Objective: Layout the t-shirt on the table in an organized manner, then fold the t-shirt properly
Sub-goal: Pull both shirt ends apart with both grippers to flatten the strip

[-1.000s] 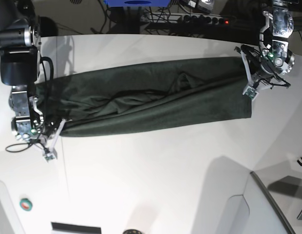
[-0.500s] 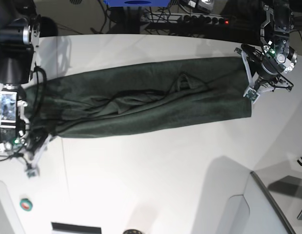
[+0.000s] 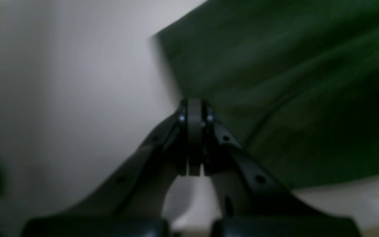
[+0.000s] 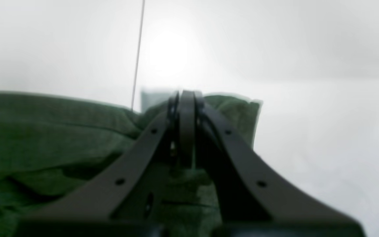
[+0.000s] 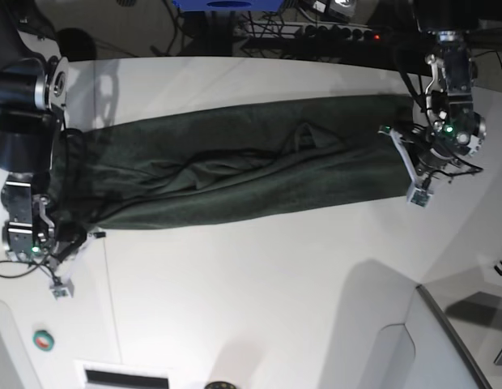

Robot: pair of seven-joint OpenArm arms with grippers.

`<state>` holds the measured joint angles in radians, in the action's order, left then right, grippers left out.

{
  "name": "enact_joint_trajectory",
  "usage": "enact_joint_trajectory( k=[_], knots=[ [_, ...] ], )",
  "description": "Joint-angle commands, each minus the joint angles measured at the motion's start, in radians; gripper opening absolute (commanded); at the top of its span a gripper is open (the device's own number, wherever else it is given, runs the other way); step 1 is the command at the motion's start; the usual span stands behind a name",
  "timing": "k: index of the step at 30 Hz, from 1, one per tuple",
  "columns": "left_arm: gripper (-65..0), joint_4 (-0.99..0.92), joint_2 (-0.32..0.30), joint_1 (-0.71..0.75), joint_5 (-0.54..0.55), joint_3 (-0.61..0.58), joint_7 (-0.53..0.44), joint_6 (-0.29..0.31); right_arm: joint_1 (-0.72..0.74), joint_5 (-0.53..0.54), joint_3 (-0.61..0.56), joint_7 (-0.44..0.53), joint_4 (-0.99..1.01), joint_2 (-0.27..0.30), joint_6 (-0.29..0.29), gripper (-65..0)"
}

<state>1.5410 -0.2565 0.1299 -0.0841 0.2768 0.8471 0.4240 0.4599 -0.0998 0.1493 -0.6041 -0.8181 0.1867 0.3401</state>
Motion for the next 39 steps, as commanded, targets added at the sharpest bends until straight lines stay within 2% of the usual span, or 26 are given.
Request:
enact_joint_trajectory(
  k=[1, 4, 6, 8, 13, 17, 22, 24, 28, 30, 32, 35, 39],
  knots=[
    [-65.0, -0.033, -0.016, -0.017, -0.013, 0.006, -0.021, -0.009, 0.049, 0.004, 0.003, 0.042, 0.012, 0.015, -0.003, -63.5],
    [-65.0, -0.145, -0.014, -0.043, -0.013, 0.006, -0.067, -0.009, 0.078, 0.002, 0.006, 0.111, 0.115, 0.026, -0.009, -63.5],
    [-65.0, -0.178, -0.017, -0.04, -0.013, 0.014, -0.088, -0.009, 0.087, 0.002, 0.008, 0.122, 0.176, 0.053, -0.013, -63.5],
    [-65.0, -0.207, -0.023, -0.037, -0.013, 0.014, -0.105, -0.009, 0.096, 0.004, 0.009, 0.128, 0.236, 0.07, -0.043, -63.5],
    [-65.0, -0.28, -0.045, -0.037, -0.013, 0.012, -0.124, -0.009, 0.092, 0.005, 0.011, 0.244, 0.332, 0.096, -0.149, -63.5],
    [-65.0, -0.334, -0.066, -0.037, -0.013, 0.012, -0.159, -0.009, 0.095, 0.005, 0.011, 0.269, 0.371, 0.102, -0.169, -63.5],
    [-65.0, -0.331, -0.071, -0.043, -0.013, 0.014, -0.159, -0.009, 0.092, 0.007, 0.011, 0.27, 0.357, 0.098, -0.256, -63.5],
    [-65.0, -0.331, -0.082, -0.048, -0.013, 0.016, -0.159, -0.009, 0.09, 0.007, 0.013, 0.27, 0.34, 0.096, -0.273, -63.5],
    [-65.0, -0.296, -0.085, -0.051, -0.01, 0.016, -0.159, -0.009, 0.069, 0.007, 0.098, 0.266, 0.27, 0.092, -0.27, -63.5],
    [-65.0, -0.236, -0.085, -0.045, -0.001, 0.016, -0.154, -0.009, 0.044, 0.007, 0.154, 0.23, 0.19, 0.084, -0.269, -63.5],
    [-65.0, -0.181, -0.085, -0.04, 0.0, 0.032, -0.154, -0.009, 0.007, 0.007, 0.178, 0.163, 0.069, 0.058, -0.256, -63.5],
    [-65.0, -0.109, -0.083, -0.043, 0.0, 0.074, -0.153, -0.004, -0.083, 0.007, 0.189, 0.068, -0.162, 0.021, -0.183, -63.5],
    [-65.0, -0.072, -0.083, -0.051, 0.007, 0.152, -0.13, 0.005, -0.198, 0.007, 0.221, 0.016, -0.442, -0.049, -0.161, -63.5]
  ],
)
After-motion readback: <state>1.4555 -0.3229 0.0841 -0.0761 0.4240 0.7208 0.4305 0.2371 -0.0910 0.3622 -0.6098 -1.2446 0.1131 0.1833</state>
